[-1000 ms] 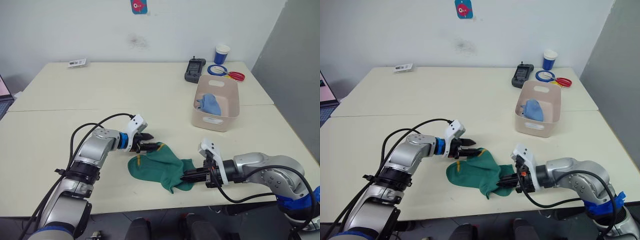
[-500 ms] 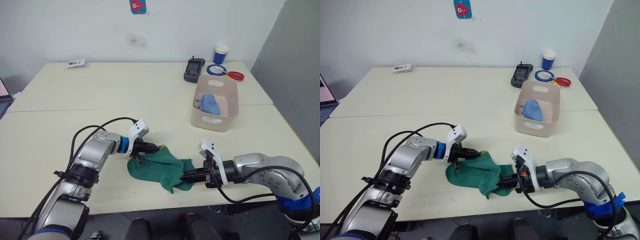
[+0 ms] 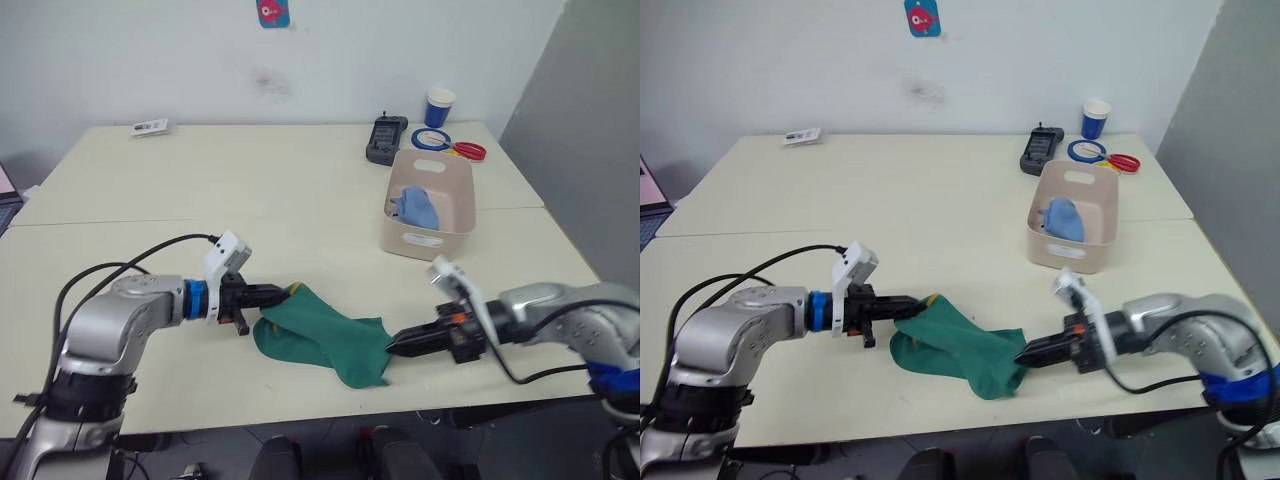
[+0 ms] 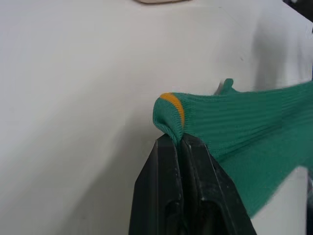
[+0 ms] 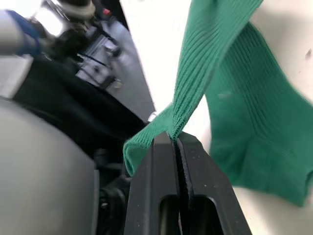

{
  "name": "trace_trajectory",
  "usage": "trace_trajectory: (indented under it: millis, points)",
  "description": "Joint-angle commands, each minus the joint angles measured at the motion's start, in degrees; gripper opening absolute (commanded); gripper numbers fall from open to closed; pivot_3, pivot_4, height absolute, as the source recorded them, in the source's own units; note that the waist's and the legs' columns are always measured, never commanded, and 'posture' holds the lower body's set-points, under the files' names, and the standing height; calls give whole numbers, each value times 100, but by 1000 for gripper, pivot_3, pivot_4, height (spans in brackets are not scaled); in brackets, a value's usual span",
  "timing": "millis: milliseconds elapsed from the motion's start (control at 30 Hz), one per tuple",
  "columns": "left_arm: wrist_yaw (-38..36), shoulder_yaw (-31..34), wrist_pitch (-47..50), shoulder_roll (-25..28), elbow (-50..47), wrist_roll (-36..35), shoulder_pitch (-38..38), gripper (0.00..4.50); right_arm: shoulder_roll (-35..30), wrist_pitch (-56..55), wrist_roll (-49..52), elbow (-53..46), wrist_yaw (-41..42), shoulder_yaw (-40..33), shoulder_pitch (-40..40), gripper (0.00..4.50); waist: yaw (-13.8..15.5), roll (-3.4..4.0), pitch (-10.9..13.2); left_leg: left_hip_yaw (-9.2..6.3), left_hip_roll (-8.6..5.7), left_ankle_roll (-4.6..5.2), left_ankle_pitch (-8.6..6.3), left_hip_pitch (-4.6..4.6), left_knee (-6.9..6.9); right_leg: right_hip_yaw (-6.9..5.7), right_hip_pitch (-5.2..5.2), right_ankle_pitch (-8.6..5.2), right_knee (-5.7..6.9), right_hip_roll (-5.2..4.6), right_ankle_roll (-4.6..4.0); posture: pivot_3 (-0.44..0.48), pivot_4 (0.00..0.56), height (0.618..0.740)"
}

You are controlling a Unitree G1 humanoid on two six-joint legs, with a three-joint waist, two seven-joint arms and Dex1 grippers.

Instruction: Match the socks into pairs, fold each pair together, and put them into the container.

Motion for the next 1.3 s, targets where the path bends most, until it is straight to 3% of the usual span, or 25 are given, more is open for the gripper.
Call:
trace_trajectory:
  millis: [33, 167, 300, 500, 567, 600, 667, 833, 933, 1067, 1167, 1300]
  points:
    - [648, 491, 583, -49, -1073, -308, 510, 41, -90, 54, 101, 402, 743, 311, -279, 0, 0, 0, 0, -1, 0, 0, 0, 2, -2, 0, 2, 0, 0, 0, 0, 0, 150, 740]
    - [1239, 623, 300, -327, -1570, -241, 1142, 41, 54, -430, -589, 1056, 1203, 1045, -595, 0, 5, 0, 0, -2, -2, 0, 0, 3, -2, 7, 1, 0, -2, -8, -1, 0, 150, 740]
    - [1573, 326, -635, -532, -1703, 152, 1691, 41, 291, -990, -1268, 1675, 1580, 1651, -852, 0, 4, 0, 0, 0, -3, 0, 0, 3, 1, 6, 3, 1, 0, -10, -1, 0, 150, 740]
    - [1830, 17, -1479, -712, -1511, 490, 1899, 41, 475, -1744, -2019, 2372, 1898, 1929, -1020, 0, 25, 1, 0, 5, -6, 0, 0, 0, 0, 7, 0, 0, -2, -14, -1, 0, 150, 740]
    - [1889, -15, -1640, -787, -1453, 495, 1903, 0, 537, -1969, -2240, 2601, 1858, 1896, -1020, 478, 25, 1, 0, 4, -7, 0, 0, 1, 0, 9, 1, 0, -2, -16, -1, 0, 150, 740]
    - [1946, 1, -1693, -867, -1411, 461, 1861, 512, 578, -2038, -2306, 2697, 1802, 1817, -1022, 699, 25, 1, 0, 5, -7, 0, 0, 1, 0, 10, 1, 1, -3, -16, -1, 0, 150, 740]
    - [2026, 41, -1783, -966, -1329, 434, 1776, 991, 622, -2148, -2414, 2803, 1660, 1632, -1021, 1356, 24, 1, 0, 6, -7, 0, 0, 1, 1, 9, 1, 1, -2, -16, -1, 0, 150, 740]
    - [2011, 487, -1652, -895, -983, 135, 1546, 2708, 441, -2013, -2410, 2331, 1010, 882, -685, 3174, 26, 1, 0, 7, -6, 0, 0, 0, -1, 6, 0, 1, 1, -14, -2, 0, 150, 740]
    - [1499, 902, -1341, -644, -628, -584, 1229, 3651, 354, -1600, -2222, 1503, 398, 284, -126, 3187, 33, 0, 0, 5, -5, 0, 0, -3, -1, 0, 0, 0, -1, -15, -2, 0, 150, 740]
    - [690, 838, -1481, -13, 276, -670, 767, 3651, 470, -1169, -2123, 321, -603, -298, 754, 3187, 31, 1, 0, 6, -6, -1, 0, -2, -2, -1, 1, 0, 0, -14, -2, 0, 150, 740]
    - [54, 138, -1904, 411, 1248, -188, 203, 3651, 875, -513, -1667, -644, -1280, -687, 1368, 3187, 18, 1, -1, 8, -6, -2, 0, 1, -4, 1, 1, 0, 1, -12, -1, 0, 150, 740]
    - [-492, -772, -2337, 406, 2209, 384, -548, 3651, 1296, -4, -1374, -1272, -1964, -838, 1826, 3187, 12, 2, -1, 12, -6, -2, 0, 2, -4, 5, 0, 1, 2, -11, 0, 0, 150, 740]
